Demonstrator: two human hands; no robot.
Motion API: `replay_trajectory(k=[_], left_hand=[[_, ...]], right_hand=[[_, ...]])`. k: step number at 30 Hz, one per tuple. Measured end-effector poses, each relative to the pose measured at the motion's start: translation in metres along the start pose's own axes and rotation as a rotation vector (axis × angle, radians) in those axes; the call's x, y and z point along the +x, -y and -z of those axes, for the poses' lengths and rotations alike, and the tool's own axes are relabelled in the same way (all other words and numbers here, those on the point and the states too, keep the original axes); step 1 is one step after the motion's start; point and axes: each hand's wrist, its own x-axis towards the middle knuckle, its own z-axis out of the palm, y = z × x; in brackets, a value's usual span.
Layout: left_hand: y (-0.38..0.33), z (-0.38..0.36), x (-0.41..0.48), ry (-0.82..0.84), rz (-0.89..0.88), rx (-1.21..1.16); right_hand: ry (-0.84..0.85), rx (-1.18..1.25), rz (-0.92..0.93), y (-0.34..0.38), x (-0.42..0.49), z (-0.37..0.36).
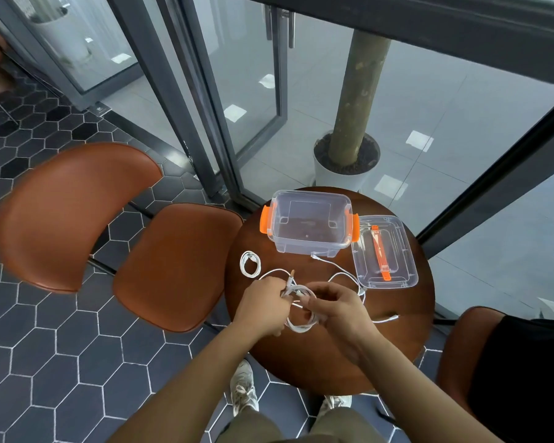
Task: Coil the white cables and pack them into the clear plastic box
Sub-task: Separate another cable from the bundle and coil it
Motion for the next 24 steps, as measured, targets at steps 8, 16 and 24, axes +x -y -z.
replay_trajectory(k=[8,16,24], left_hand=[[0.001,0.000,-0.004,-0.033,-0.071,0.145],[0.025,-0.012,0.006,0.058,0.076,-0.278],[0.036,-0.009,0.012,0.050,0.128,-0.494]], right_hand=[[-0.196,0.015,0.018,-0.021,0.007,-0.003],[-0.098,-0.328,0.118,-0.017,0.016,-0.002],[-0.057,-0.394,0.108,-0.020,0.020,0.002]])
